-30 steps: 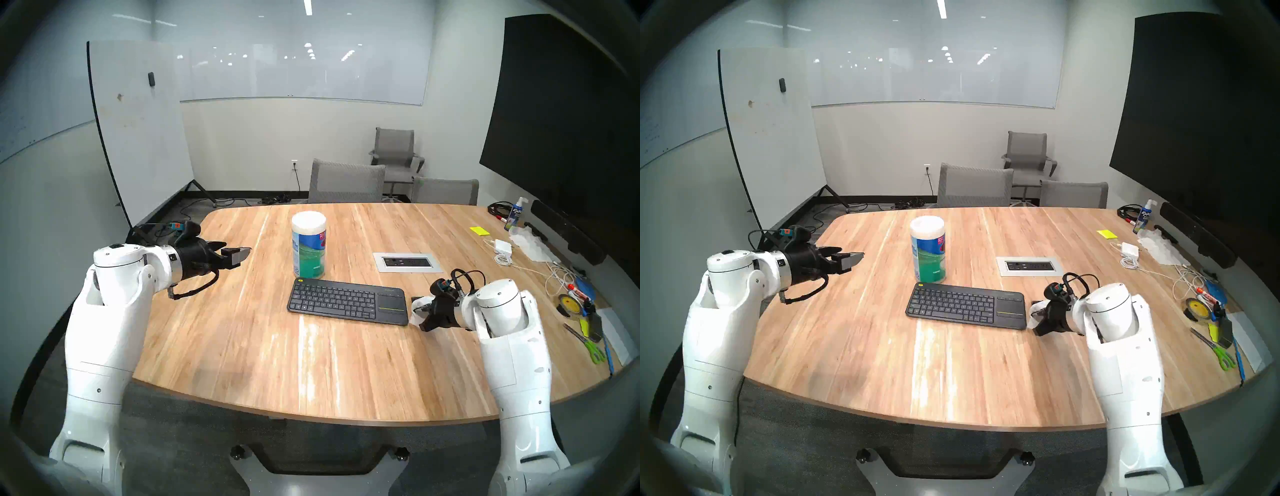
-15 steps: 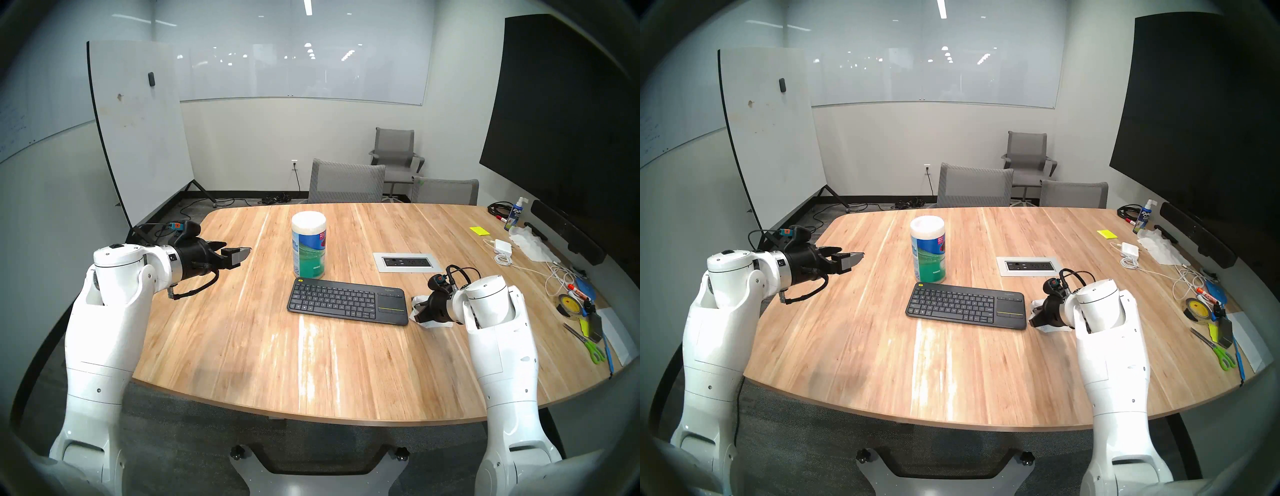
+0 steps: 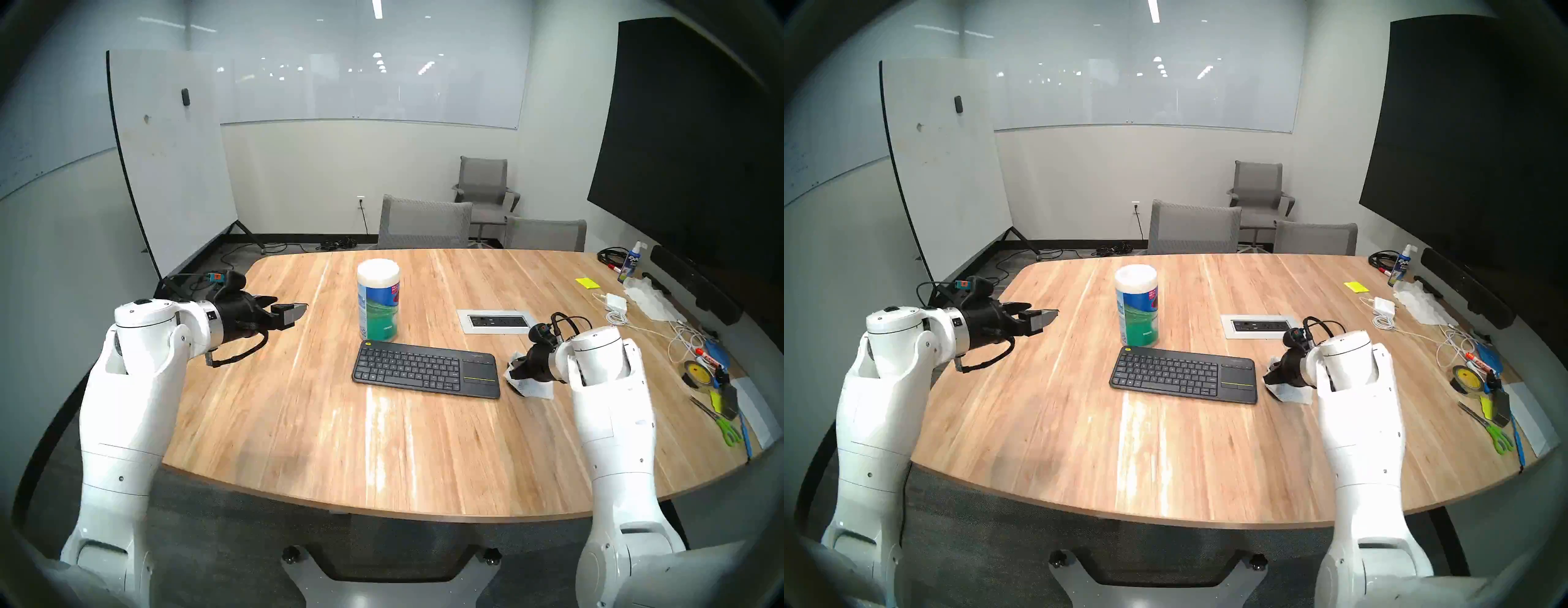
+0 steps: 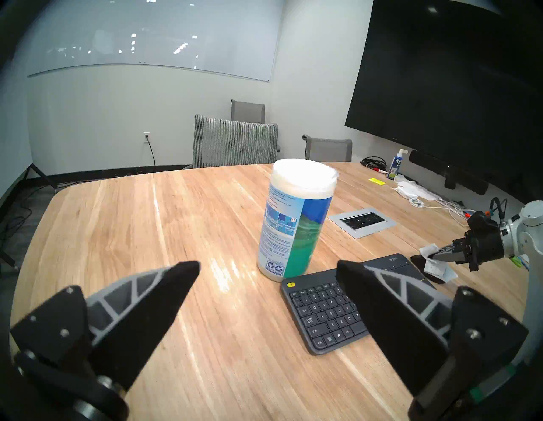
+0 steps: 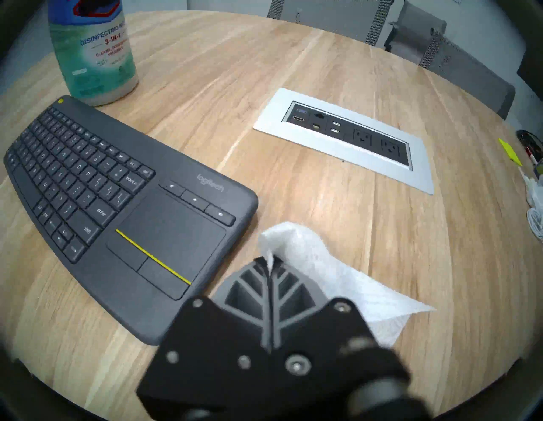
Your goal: Wipe the keyboards and mice with a disinfecting wipe, then set the wipe down
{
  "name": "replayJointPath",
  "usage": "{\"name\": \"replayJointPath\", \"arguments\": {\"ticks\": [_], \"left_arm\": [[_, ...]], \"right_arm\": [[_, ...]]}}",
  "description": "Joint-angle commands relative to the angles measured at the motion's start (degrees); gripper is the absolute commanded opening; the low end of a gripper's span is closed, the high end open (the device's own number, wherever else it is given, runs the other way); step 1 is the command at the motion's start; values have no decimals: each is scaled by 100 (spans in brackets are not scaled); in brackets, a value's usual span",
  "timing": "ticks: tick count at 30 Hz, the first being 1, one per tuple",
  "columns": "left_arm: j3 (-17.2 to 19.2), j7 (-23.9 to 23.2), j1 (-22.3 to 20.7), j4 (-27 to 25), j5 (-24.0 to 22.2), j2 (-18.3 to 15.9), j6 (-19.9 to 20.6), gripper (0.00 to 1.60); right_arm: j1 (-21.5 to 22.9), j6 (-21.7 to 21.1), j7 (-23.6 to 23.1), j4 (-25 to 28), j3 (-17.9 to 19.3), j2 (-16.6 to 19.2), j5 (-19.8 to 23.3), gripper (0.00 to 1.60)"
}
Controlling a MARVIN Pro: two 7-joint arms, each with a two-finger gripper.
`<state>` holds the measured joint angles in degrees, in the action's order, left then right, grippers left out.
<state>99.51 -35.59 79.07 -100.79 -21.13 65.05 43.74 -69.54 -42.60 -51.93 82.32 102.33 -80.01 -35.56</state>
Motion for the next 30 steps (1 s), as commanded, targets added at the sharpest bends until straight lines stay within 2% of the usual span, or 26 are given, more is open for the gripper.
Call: {"name": "replayJointPath", "arguments": {"ticks": [1,15,30], "left_arm": [[17,7,-73,-138,-12,11,-20,160],[18,11,-71,-141,-12,12,-19,160],[16,5,-74,-134,-13,9,-22,160]], "right_arm": [[239,54,-16,49,-36,17,22,0],[217,178,248,-255,-188,-86,-56,0],[720,334,759,-1007,-250,-269,-153,0]]}}
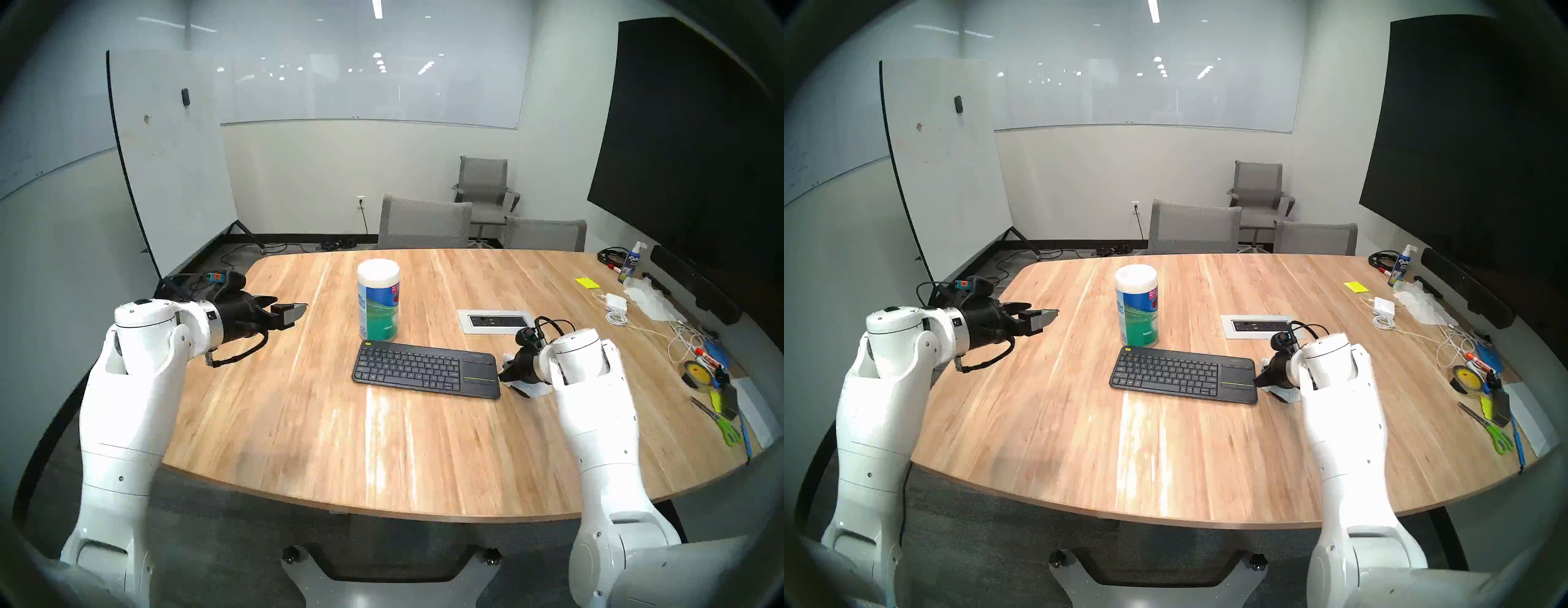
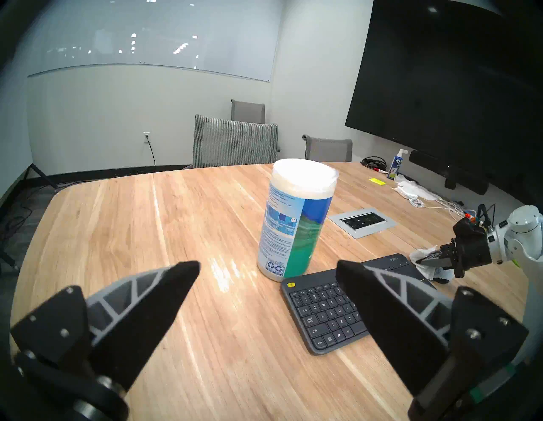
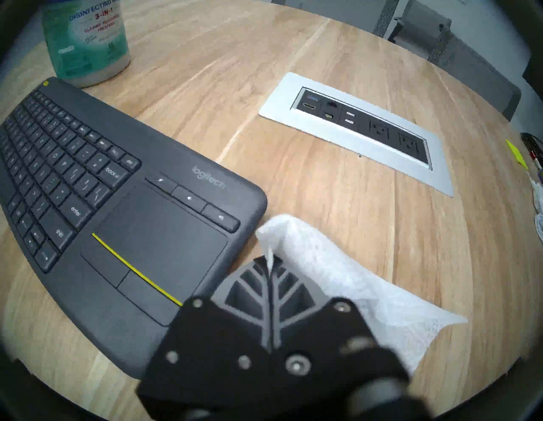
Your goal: Wipe the keyboards and mice with a disinfecting wipe, then set the wipe down
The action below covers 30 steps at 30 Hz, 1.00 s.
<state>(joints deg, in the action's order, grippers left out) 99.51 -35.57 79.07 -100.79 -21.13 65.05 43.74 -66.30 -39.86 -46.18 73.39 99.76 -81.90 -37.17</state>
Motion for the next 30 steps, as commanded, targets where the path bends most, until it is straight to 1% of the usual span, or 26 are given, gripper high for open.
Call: {"name": "replayJointPath", "arguments": {"ticks": [1,19,24,30], "left_arm": [[15,3,-74,-133,-13,9,-22,160],[15,1,-75,-132,-13,8,-22,160],[16,3,-74,-134,-12,9,-21,160],[16,4,-73,-136,-12,10,-21,160]], "right_arm": [[417,60,195,-132,6,-91,5,0],[775,-53,213,-180,14,-272,91,0],[786,-107,212,-160,-6,-330,109,0],[652,-262,169,65,-105,-460,118,0]]}}
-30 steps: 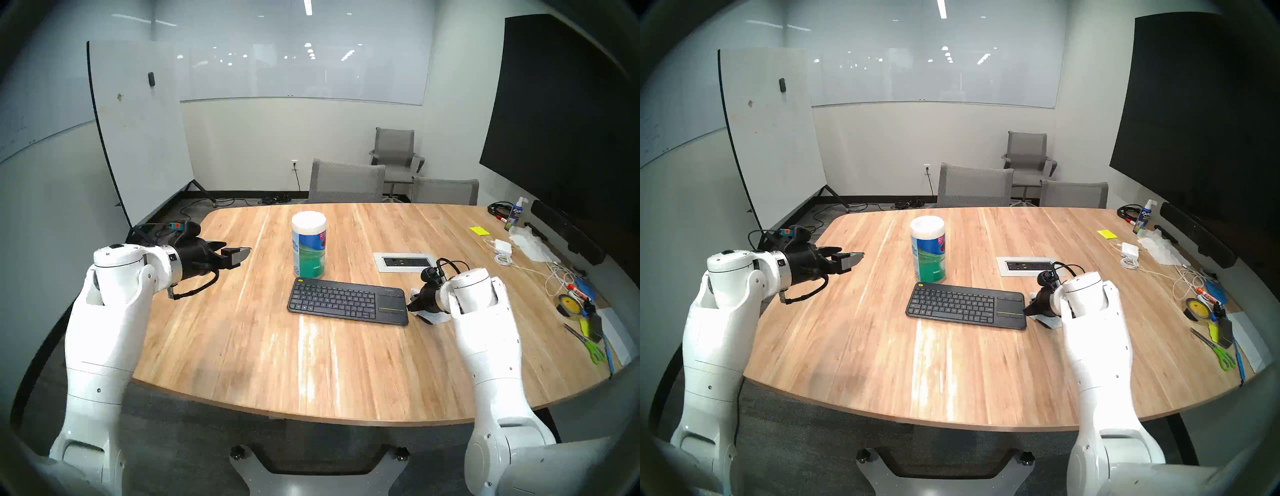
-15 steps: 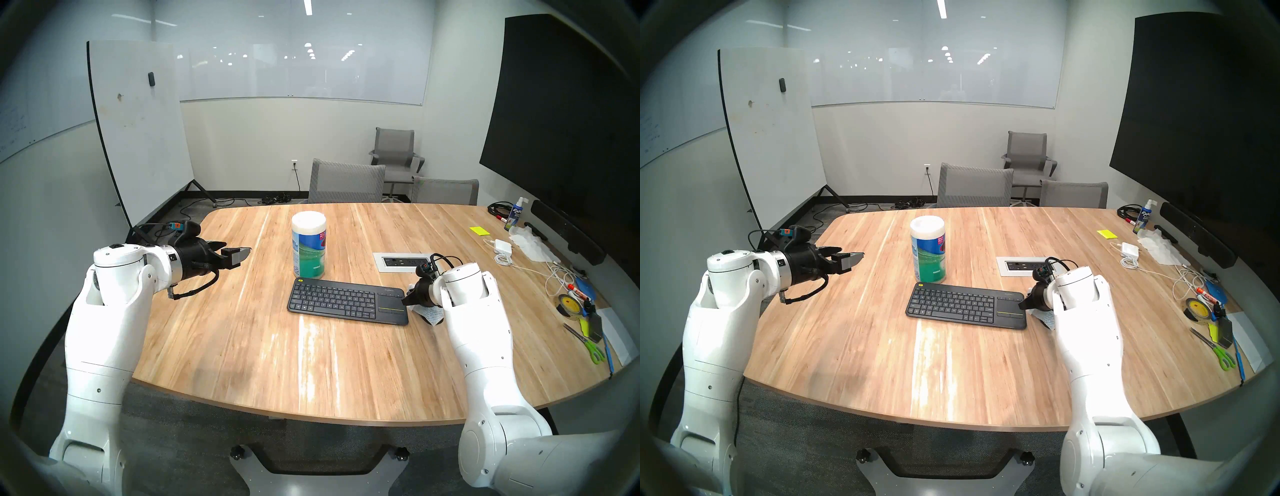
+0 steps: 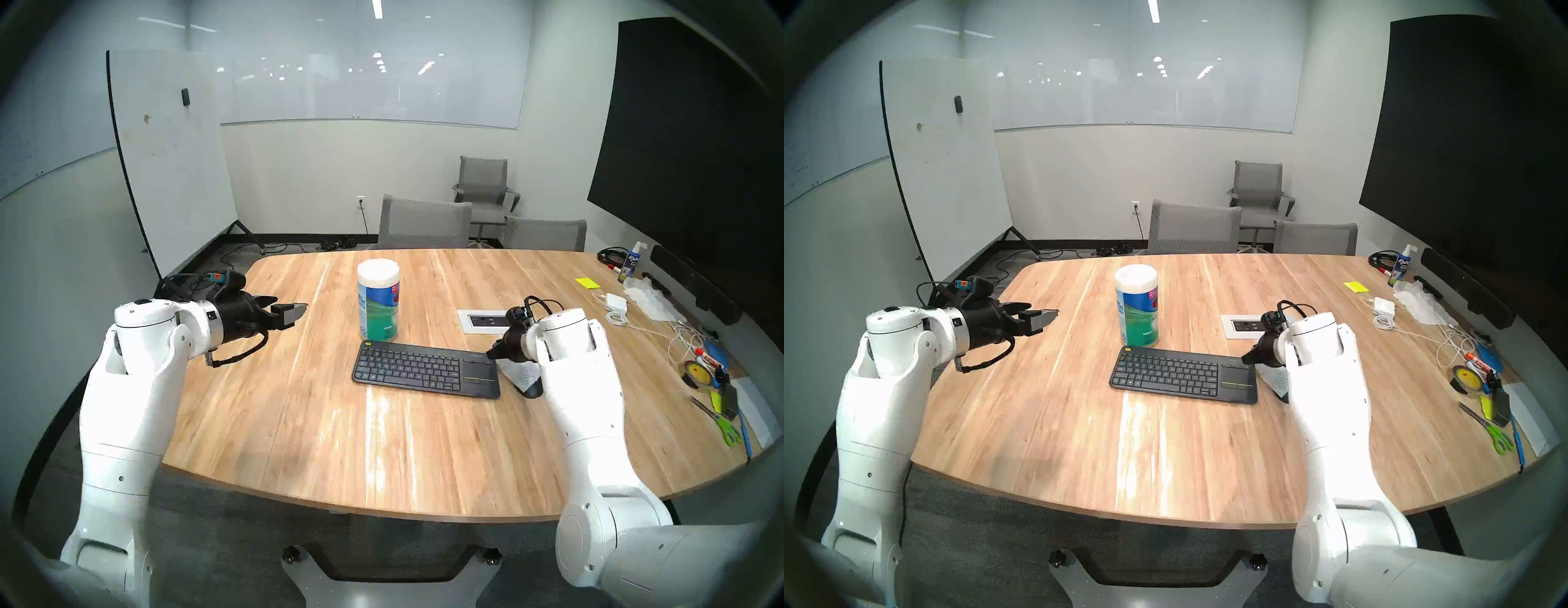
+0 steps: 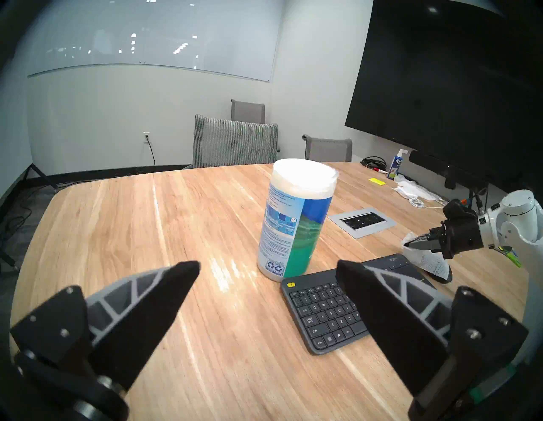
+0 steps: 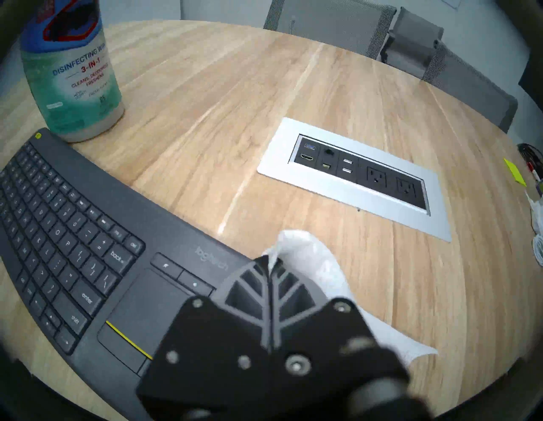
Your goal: Wipe the keyboards and mice with a disinfecting wipe, then set the wipe down
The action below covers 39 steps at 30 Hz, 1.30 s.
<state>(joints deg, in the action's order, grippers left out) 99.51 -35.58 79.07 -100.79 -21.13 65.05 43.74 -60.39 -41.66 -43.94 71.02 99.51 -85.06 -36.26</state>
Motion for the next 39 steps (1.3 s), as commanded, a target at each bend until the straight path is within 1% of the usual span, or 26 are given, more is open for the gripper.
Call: {"name": "replayJointPath", "arguments": {"ticks": [1,9,17,23,29,32,35,37,39], "left_arm": [[17,6,-73,-136,-12,10,-21,160],[17,8,-72,-139,-12,11,-20,160],[18,9,-71,-140,-12,12,-19,160],[18,10,-71,-140,-12,12,-19,160],[16,6,-73,-136,-13,10,-21,160],[16,5,-74,-135,-13,9,-21,160],[15,4,-74,-133,-13,8,-22,160],[14,2,-75,-130,-13,7,-23,160],[14,1,-76,-129,-13,7,-23,160]], "right_arm": [[40,-102,-55,332,-96,-159,27,0],[-101,-244,-81,535,-204,-258,16,0],[-374,-391,-168,874,-325,-305,-11,0],[-510,-449,-254,1059,-359,-268,-3,0],[-742,-555,-541,1548,-359,-131,42,0],[-766,-539,-597,1663,-293,-47,61,0],[-665,-530,-552,1594,-177,24,62,0],[-474,-474,-449,1347,-34,102,38,0],[-412,-450,-428,1266,6,131,36,0]]}}
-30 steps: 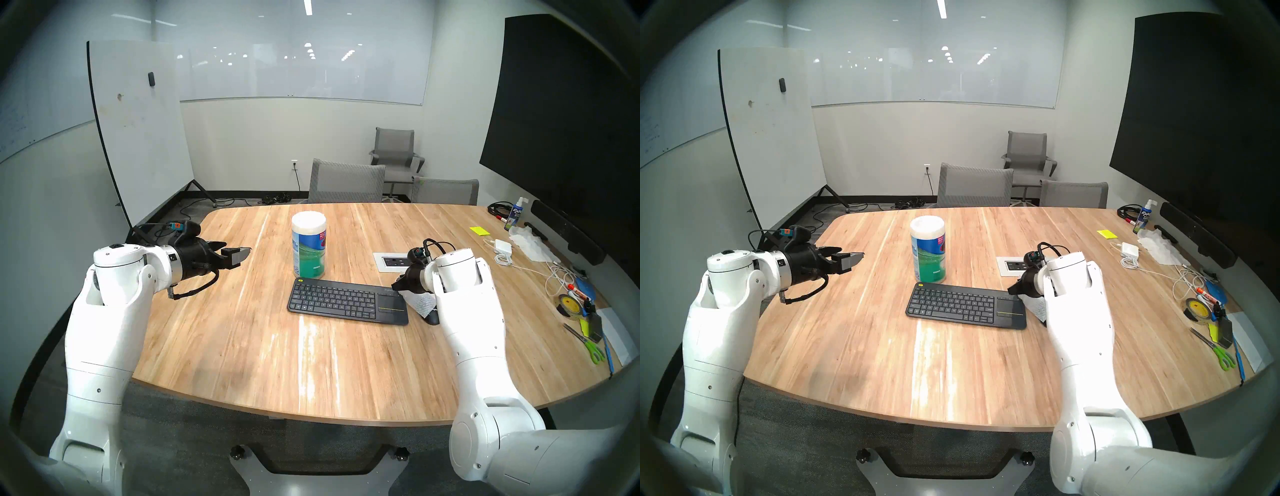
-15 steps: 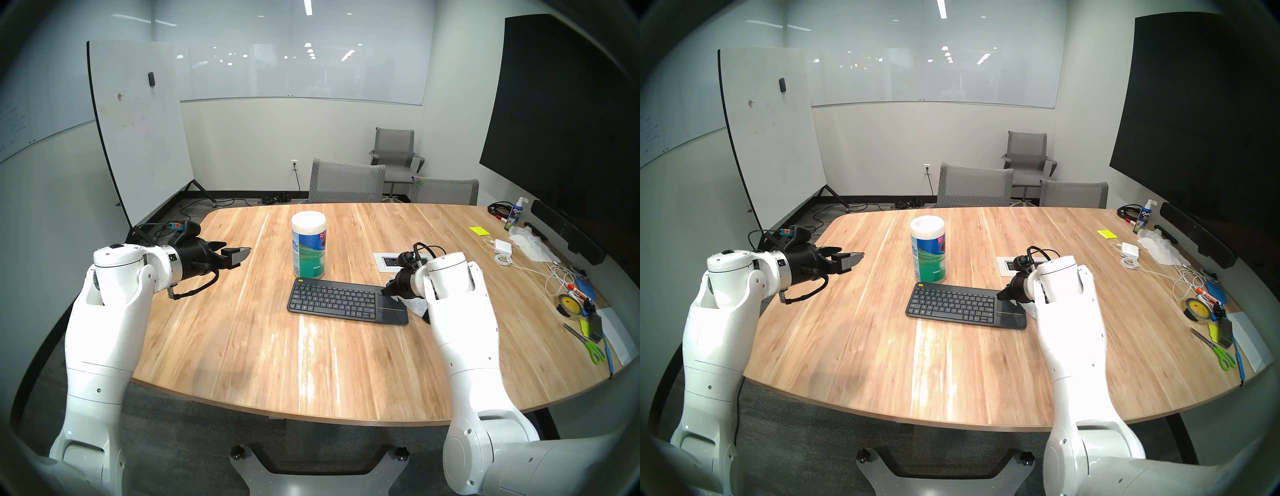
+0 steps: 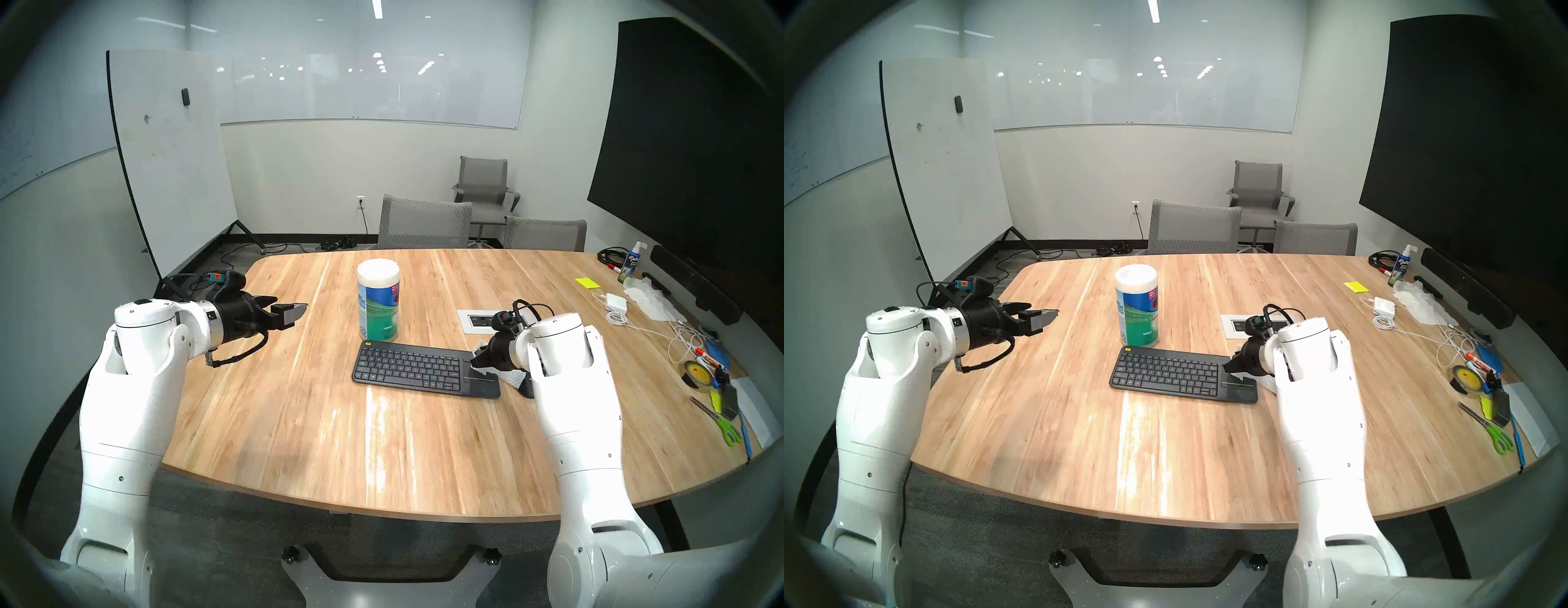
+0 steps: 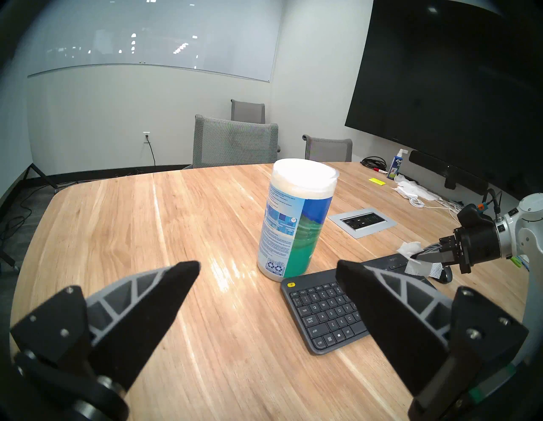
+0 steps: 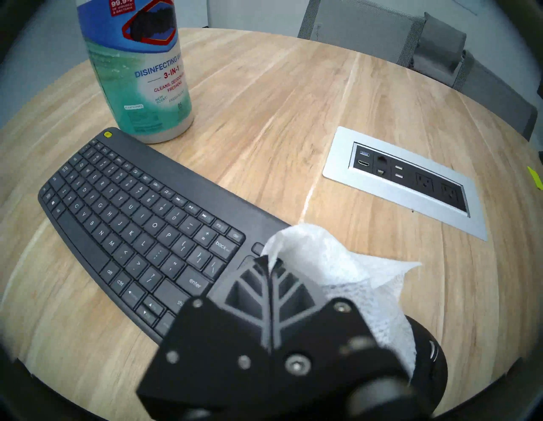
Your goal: Wipe the keyboards and mice with a disinfecting wipe, then set the wipe down
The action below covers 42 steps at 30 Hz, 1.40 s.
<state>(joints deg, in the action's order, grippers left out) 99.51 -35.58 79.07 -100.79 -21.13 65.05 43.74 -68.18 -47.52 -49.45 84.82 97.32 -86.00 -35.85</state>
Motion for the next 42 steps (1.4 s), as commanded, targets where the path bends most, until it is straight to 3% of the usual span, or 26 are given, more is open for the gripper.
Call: {"name": "replayJointPath", "arguments": {"ticks": [1,11,22,29,42], "left_arm": [[14,-1,-76,-127,-13,6,-23,160],[12,-4,-78,-122,-14,4,-24,160],[13,-3,-77,-125,-13,5,-24,160],[15,1,-75,-131,-13,7,-23,160],[16,4,-73,-136,-12,10,-21,160]], "right_arm": [[451,164,171,-221,278,248,-17,0],[1067,486,425,-1055,640,575,-2,0],[1370,802,530,-1522,850,874,19,0],[1043,919,242,-1174,956,1093,68,0],[103,905,-785,-167,1082,1430,97,0]]}}
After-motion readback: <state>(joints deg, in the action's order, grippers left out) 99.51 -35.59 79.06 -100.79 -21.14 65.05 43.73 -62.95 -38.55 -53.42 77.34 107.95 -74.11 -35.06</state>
